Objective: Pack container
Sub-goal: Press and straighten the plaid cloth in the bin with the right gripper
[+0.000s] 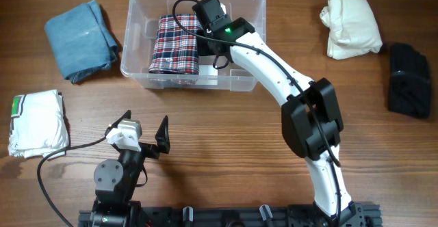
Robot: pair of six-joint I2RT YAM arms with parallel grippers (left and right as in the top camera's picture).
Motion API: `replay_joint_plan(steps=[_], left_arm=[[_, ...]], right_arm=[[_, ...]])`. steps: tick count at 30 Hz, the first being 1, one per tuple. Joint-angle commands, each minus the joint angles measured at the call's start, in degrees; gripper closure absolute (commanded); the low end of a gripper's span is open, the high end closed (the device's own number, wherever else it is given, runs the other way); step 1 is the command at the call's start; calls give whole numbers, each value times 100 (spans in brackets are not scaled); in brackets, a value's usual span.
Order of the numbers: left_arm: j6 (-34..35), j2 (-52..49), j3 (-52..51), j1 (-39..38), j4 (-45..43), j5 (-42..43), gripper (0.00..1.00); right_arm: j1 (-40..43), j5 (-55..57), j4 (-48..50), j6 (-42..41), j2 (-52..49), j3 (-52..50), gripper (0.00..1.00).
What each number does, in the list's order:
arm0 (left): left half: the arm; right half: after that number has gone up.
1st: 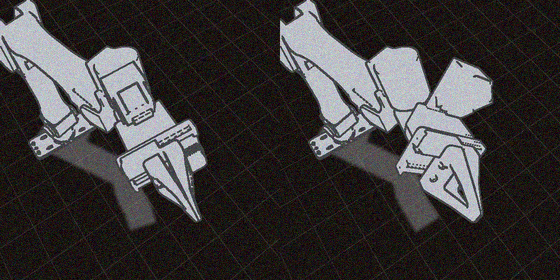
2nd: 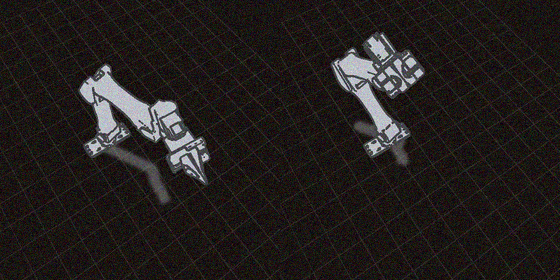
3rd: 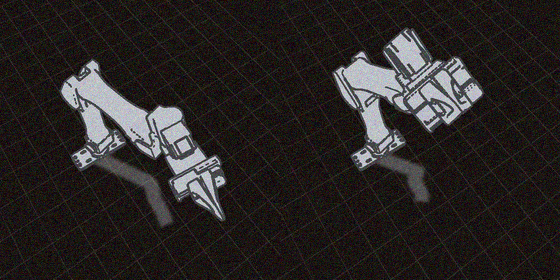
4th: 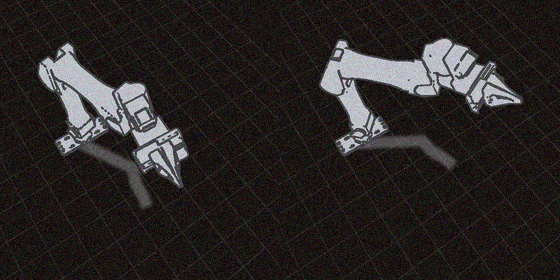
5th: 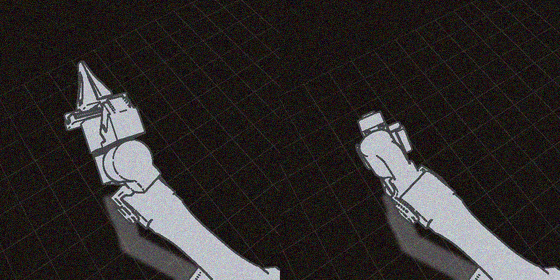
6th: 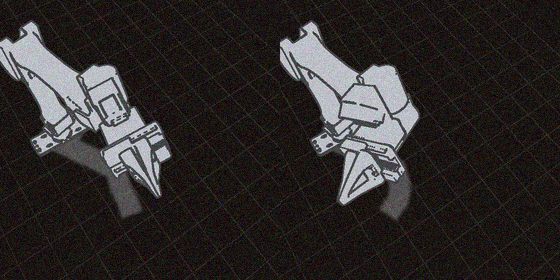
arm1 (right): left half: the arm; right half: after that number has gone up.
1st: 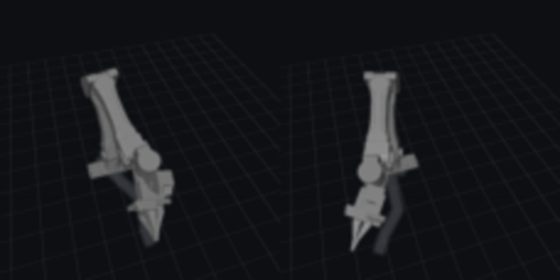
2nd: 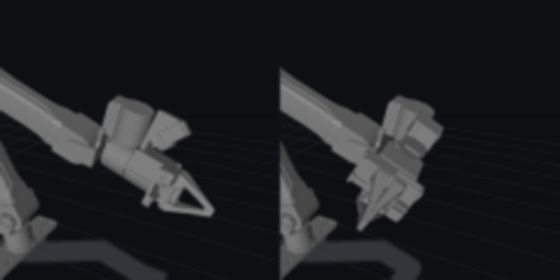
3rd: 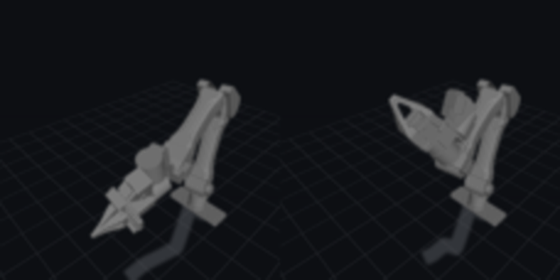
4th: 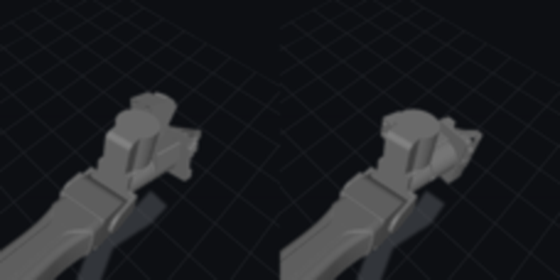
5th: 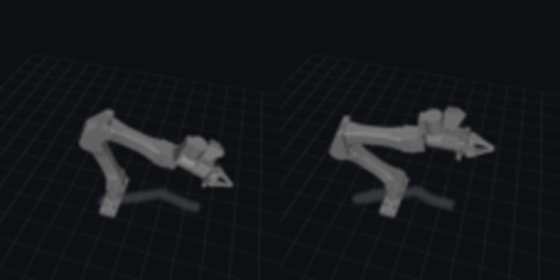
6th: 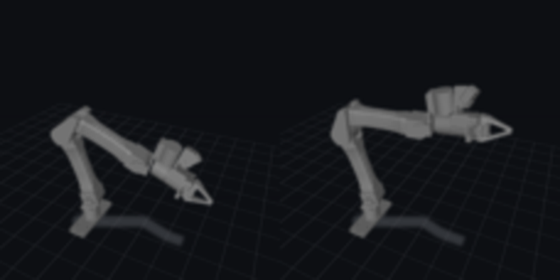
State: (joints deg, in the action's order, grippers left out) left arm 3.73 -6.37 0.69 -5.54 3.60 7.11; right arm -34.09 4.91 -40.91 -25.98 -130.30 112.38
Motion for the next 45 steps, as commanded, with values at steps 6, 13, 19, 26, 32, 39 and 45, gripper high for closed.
replay_joint_plan(steps=[6, 13, 19, 26, 32, 39, 45], left_arm=[[9, 20, -37, -24, 9, -13, 0], [9, 20, -37, -24, 9, -13, 0], [9, 20, -37, -24, 9, -13, 0], [9, 20, -37, -24, 9, -13, 0], [9, 20, -37, -24, 9, -13, 0], [9, 20, -37, -24, 9, -13, 0], [9, 20, -37, -24, 9, -13, 0]], right_arm=[[-247, -153, 146, -450, -195, 55, 96], [-249, 173, 50, -573, -317, 55, 96], [-254, 146, 94, -721, -494, 55, 96], [-271, -603, 490, -726, -549, 55, 96], [-271, -1130, 673, -564, -549, 55, 96], [-271, -1410, 835, -203, -549, 55, 96], [-271, -1488, 874, 398, -549, 55, 96]])
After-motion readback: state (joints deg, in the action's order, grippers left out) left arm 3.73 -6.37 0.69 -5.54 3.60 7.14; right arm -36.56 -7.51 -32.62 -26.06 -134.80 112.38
